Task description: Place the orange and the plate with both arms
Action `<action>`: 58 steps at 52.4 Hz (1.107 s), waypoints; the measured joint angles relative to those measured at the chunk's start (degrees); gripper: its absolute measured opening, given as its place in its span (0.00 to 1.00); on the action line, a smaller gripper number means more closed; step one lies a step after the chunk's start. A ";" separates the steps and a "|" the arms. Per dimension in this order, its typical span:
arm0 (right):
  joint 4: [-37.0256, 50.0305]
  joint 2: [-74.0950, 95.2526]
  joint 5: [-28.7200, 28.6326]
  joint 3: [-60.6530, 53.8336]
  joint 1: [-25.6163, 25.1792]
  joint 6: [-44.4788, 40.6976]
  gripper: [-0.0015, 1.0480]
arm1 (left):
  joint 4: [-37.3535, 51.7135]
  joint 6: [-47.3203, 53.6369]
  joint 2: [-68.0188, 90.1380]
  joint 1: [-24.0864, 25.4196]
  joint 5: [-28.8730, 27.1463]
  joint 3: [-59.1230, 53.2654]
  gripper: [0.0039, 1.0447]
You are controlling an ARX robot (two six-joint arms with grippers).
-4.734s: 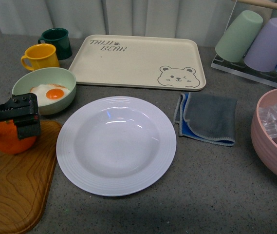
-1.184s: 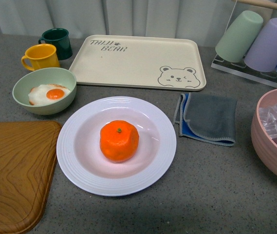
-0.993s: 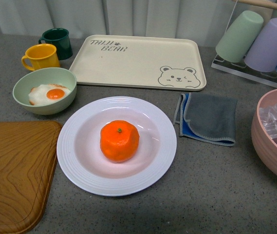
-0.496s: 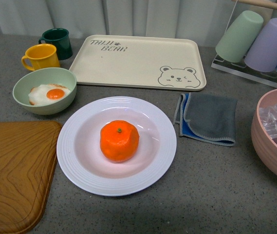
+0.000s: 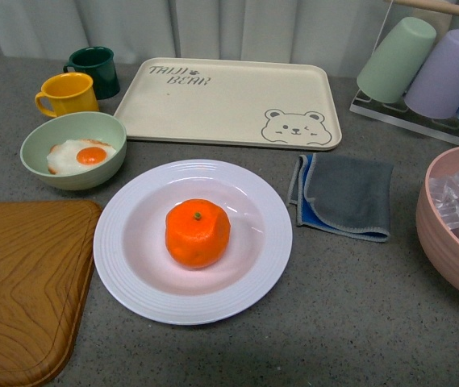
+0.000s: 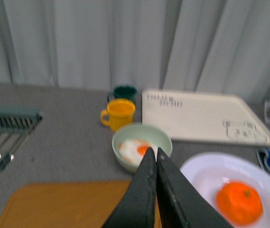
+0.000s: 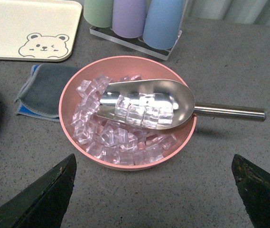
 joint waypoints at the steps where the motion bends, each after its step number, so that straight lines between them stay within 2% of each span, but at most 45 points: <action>1: 0.00 0.00 0.02 0.00 0.00 0.00 0.91 | -0.57 0.00 -1.14 0.00 0.00 0.00 0.03; 13: 0.00 0.04 0.02 0.00 0.00 0.00 0.91 | -1.09 -0.07 -2.64 0.00 0.00 0.00 0.04; 18: 0.00 0.00 0.00 0.00 0.00 0.00 0.91 | -1.09 -0.02 -2.67 0.00 0.00 0.00 0.23; 26: 0.00 0.00 0.00 0.00 0.00 0.00 0.91 | -1.09 -0.02 -2.67 0.00 0.00 0.00 0.45; 34: 0.00 0.00 0.00 0.00 0.00 0.00 0.91 | -1.09 -0.02 -2.67 0.00 0.00 0.00 0.74; 37: 3.76 -1.70 3.78 -1.36 1.46 -1.57 0.91 | -1.09 -0.02 -2.67 0.00 0.02 0.00 0.83; 39: 7.28 -3.28 9.07 -2.69 3.74 -2.47 0.91 | -1.09 -0.02 -2.71 0.00 0.00 0.00 0.90; 41: 8.33 -3.48 10.93 -2.78 6.34 -1.99 0.91 | -1.09 0.02 -2.71 0.00 -0.22 0.00 0.96; 49: 15.69 10.12 5.05 -2.14 14.80 6.78 0.91 | -1.18 0.02 -2.75 0.00 -0.02 0.00 0.94; 54: 28.20 27.47 -0.48 -1.33 19.28 17.05 0.91 | -1.18 0.02 -2.75 0.00 -0.02 0.00 0.94; 58: 37.51 41.05 -6.03 1.09 20.59 24.17 0.91 | -1.18 0.00 -2.75 0.00 -0.04 0.00 0.94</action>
